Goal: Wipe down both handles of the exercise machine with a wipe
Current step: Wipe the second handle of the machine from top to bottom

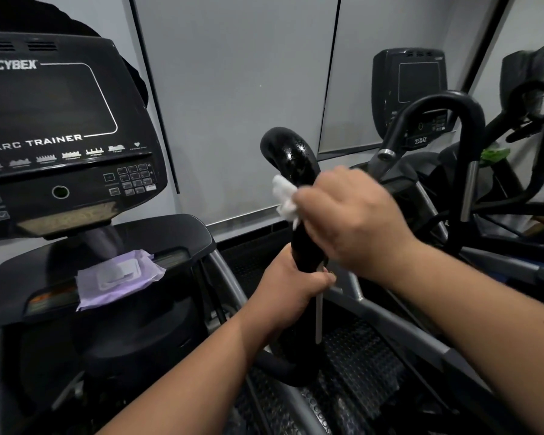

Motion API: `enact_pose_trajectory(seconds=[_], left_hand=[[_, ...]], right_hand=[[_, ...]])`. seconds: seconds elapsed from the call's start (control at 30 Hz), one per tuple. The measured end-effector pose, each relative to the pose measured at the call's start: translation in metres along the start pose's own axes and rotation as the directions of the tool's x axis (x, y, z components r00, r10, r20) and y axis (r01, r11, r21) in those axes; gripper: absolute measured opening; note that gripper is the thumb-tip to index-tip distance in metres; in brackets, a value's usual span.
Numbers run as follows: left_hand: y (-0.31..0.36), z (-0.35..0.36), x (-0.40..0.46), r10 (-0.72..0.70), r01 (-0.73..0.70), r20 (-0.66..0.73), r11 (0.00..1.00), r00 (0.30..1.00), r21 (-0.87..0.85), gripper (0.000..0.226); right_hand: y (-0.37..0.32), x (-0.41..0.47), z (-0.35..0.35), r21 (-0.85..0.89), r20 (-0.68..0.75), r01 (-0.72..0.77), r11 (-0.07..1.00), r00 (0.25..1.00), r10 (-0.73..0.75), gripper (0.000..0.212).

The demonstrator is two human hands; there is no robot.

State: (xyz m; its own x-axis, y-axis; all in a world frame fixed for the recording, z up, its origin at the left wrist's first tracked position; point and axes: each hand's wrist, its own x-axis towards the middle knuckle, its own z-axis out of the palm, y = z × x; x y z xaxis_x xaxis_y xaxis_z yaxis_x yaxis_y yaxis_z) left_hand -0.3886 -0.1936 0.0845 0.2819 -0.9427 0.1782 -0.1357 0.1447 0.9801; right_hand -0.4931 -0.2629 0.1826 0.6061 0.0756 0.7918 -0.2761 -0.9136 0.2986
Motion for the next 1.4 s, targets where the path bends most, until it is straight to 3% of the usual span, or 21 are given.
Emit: enact_pose_trajectory(seconds=[0.1, 0.23, 0.37, 0.5, 0.6, 0.63, 0.73, 0.77, 0.9, 1.03, 1.17, 1.23, 1.33, 1.4], left_hand=[[-0.002, 0.001, -0.001, -0.033, 0.033, -0.032, 0.999, 0.999, 0.007, 0.039], [-0.001, 0.001, -0.002, -0.015, 0.015, -0.010, 1.000, 1.000, 0.022, 0.034], [-0.001, 0.002, -0.003, -0.047, 0.048, -0.034, 0.999, 0.998, 0.006, 0.038], [0.000, 0.002, -0.004, -0.025, 0.025, -0.015, 1.000, 1.000, -0.015, 0.030], [-0.001, 0.003, -0.004, -0.038, 0.036, -0.028, 0.998, 0.999, -0.042, 0.029], [-0.002, 0.003, -0.004, -0.039, 0.038, -0.024, 0.998, 0.999, -0.057, 0.029], [-0.002, 0.003, -0.004, -0.004, 0.005, 0.009, 0.997, 1.000, -0.071, 0.027], [-0.002, 0.003, -0.004, -0.004, 0.004, 0.009, 0.997, 1.000, -0.071, 0.027], [-0.002, 0.004, -0.004, -0.027, 0.026, -0.015, 0.998, 1.000, -0.053, 0.026], [-0.001, 0.004, -0.004, -0.006, 0.006, 0.005, 0.998, 1.000, -0.062, 0.028], [-0.005, 0.005, -0.003, -0.045, 0.043, -0.024, 0.998, 0.999, -0.053, 0.030], [-0.005, 0.005, -0.004, -0.043, 0.043, -0.016, 0.998, 0.999, -0.035, 0.031], [-0.004, 0.004, -0.004, -0.042, 0.042, -0.011, 0.999, 0.999, -0.019, 0.030], [-0.006, 0.004, -0.005, -0.042, 0.042, -0.010, 0.999, 0.999, -0.026, 0.026]], right_hand=[[0.006, 0.008, -0.004, 0.056, -0.058, -0.129, 0.990, 0.989, 0.133, 0.018], [-0.009, -0.001, 0.003, -0.037, -0.016, 0.096, 0.995, 0.995, -0.097, 0.026], [0.005, 0.009, -0.005, 0.029, -0.035, -0.064, 0.998, 0.997, 0.065, 0.015], [-0.005, -0.002, -0.001, -0.031, 0.025, 0.104, 0.994, 0.994, -0.103, 0.012], [0.012, 0.003, -0.009, 0.065, -0.055, -0.110, 0.992, 0.992, 0.113, 0.014], [0.008, 0.002, -0.009, 0.082, -0.049, -0.116, 0.990, 0.992, 0.120, 0.011], [-0.009, -0.016, 0.001, 0.051, 0.033, 0.070, 0.996, 0.997, -0.072, 0.012], [-0.006, -0.016, 0.000, 0.075, 0.045, 0.065, 0.995, 0.997, -0.068, 0.009], [0.006, -0.007, -0.002, 0.259, -0.083, -0.252, 0.932, 0.956, 0.281, 0.010], [-0.016, -0.028, 0.011, 0.270, -0.074, -0.142, 0.952, 0.983, 0.167, 0.014], [0.008, -0.010, 0.010, 0.406, -0.150, -0.378, 0.832, 0.870, 0.469, 0.017], [0.002, -0.015, 0.010, 0.371, -0.128, -0.313, 0.874, 0.915, 0.382, 0.015], [-0.006, -0.022, 0.005, 0.220, -0.068, -0.092, 0.971, 0.992, 0.109, 0.011], [0.008, -0.008, 0.000, 0.184, -0.090, -0.133, 0.974, 0.984, 0.152, 0.010]])
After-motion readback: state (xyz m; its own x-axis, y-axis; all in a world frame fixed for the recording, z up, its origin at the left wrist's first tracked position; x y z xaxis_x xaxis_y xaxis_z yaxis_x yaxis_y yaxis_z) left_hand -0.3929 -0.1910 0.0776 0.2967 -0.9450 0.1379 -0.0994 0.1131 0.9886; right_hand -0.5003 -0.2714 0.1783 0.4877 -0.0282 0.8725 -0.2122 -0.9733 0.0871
